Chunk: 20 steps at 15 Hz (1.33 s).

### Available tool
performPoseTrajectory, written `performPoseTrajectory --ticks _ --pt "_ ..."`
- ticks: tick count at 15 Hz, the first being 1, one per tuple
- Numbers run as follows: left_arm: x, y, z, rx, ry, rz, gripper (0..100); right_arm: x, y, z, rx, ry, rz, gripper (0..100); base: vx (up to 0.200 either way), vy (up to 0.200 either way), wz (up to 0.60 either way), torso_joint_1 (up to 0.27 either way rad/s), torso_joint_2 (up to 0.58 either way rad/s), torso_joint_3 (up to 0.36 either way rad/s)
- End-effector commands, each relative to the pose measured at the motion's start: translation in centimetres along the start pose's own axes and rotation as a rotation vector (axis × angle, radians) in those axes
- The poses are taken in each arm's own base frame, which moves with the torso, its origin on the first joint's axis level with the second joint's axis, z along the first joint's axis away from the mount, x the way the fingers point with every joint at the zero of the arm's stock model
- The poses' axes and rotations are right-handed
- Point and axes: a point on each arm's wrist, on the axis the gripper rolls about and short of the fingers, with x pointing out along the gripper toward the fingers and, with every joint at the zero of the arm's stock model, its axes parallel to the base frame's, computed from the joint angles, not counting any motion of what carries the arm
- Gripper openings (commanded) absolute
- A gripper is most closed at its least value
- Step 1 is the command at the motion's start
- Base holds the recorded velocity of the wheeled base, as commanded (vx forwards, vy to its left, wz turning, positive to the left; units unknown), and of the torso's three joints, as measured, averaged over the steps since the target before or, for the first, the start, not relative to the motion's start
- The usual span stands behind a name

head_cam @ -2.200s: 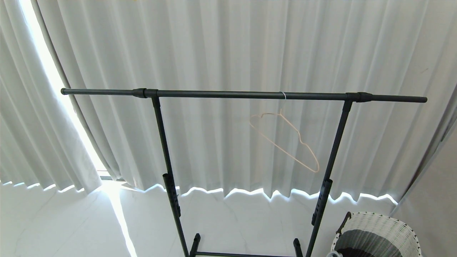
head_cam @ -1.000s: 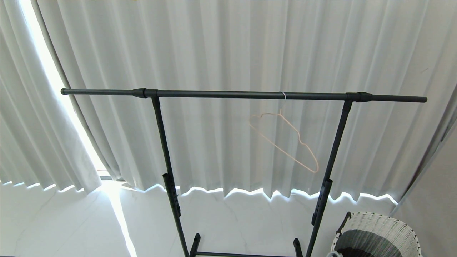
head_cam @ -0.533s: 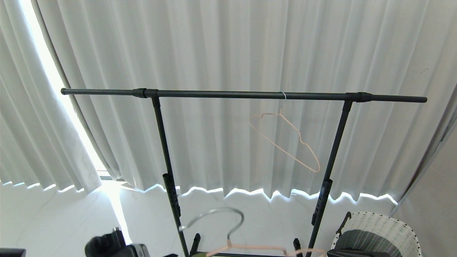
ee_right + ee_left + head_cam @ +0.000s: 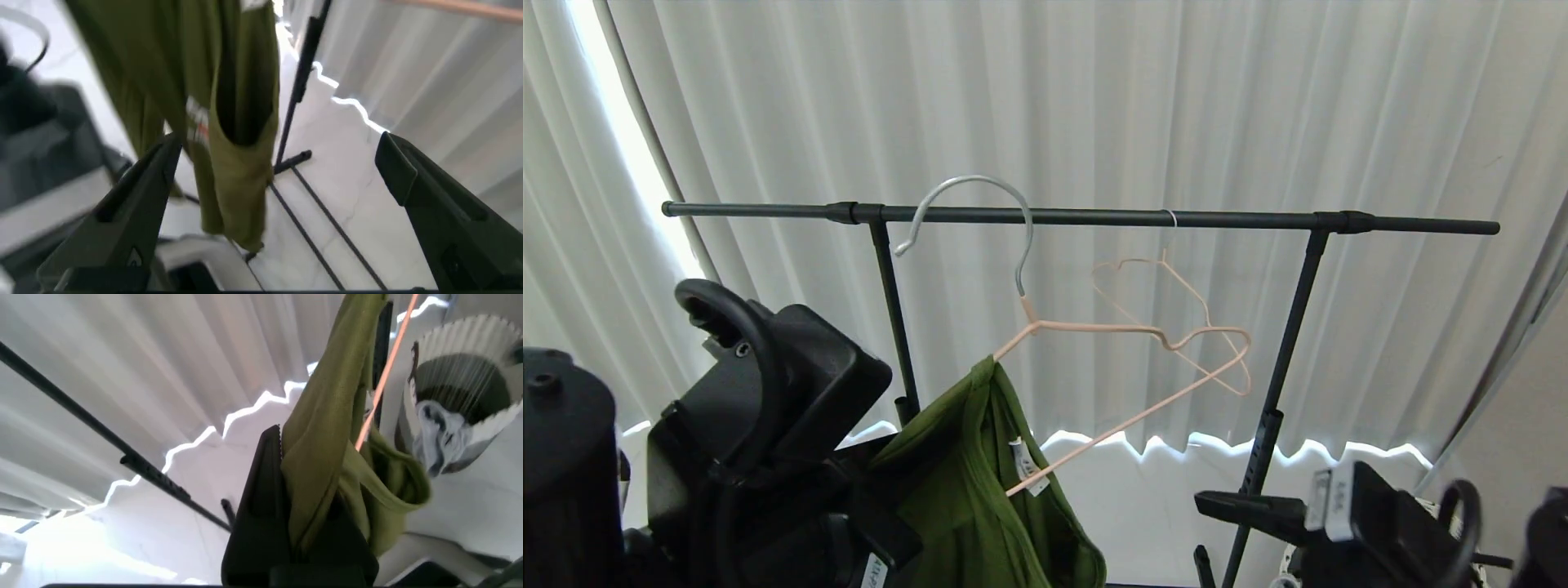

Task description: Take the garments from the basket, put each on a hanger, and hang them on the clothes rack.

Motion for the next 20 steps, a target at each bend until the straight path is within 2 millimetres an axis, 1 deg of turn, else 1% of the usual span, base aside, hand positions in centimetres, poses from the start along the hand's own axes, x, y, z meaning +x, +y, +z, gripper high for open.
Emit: performPoseTrajectory --ticks 1,3,4,5,7,10,13,14,16,18,19,20 --pt "0.4 -0.2 0.5 -0.001 0.000 0.000 0 4.3 -0.7 0.4 0.054 0.032 -0.048 100 0.000 0.000 0.00 0.000 0.00 0.000" --pt "0.3 -0.1 1.0 -0.011 -0.016 0.001 0 6.7 -0.7 0.3 0.072 0.044 -0.093 100 0.000 0.000 0.00 0.000 0.00 0.000" --pt "0.2 -0.1 1.1 -0.013 -0.023 0.001 0 7.5 -0.8 -0.1 0.071 0.059 -0.124 100 0.000 0.000 0.00 0.000 0.00 0.000" --pt "0.2 0.0 1.3 -0.015 -0.030 0.000 0 8.0 -0.9 -0.6 0.068 0.078 -0.152 100 0.000 0.000 0.00 0.000 0.00 0.000" --pt "0.1 0.0 1.5 -0.015 -0.034 0.001 0 8.2 -1.5 -1.2 0.070 0.102 -0.190 100 0.000 0.000 0.00 0.000 0.00 0.000" --pt "0.2 0.0 1.1 -0.009 -0.023 0.018 0 7.4 -2.7 -2.2 0.067 0.135 -0.269 100 0.000 0.000 0.00 0.000 0.00 0.000" --pt "0.3 0.0 0.4 0.005 0.002 0.060 0 5.7 -4.1 -3.0 0.074 0.158 -0.368 100 0.000 0.000 0.00 0.000 0.00 0.000" --pt "0.2 0.0 0.2 0.007 0.006 0.059 0 5.1 -4.9 -3.0 0.078 0.159 -0.399 100 0.000 0.000 0.00 0.000 0.00 0.000" --pt "0.1 0.0 -0.2 0.013 0.010 0.053 0 3.8 -7.1 -3.6 0.081 0.182 -0.485 100 0.000 0.000 0.00 0.000 0.00 0.000" --pt "-0.6 -0.2 -0.7 0.025 0.005 0.029 0 3.1 -9.0 -3.7 0.094 0.189 -0.561 100 0.000 0.000 0.00 0.000 0.00 0.000" --pt "-1.0 -0.2 -1.5 0.048 0.011 0.017 0 2.8 -10.0 -3.7 0.109 0.187 -0.604 100 0.000 0.000 0.00 0.000 0.00 0.000" --pt "-1.3 -0.1 -2.2 0.079 0.020 0.013 0 2.6 -10.7 -3.8 0.119 0.187 -0.629 100 0.000 0.000 0.00 0.000 0.00 0.000"
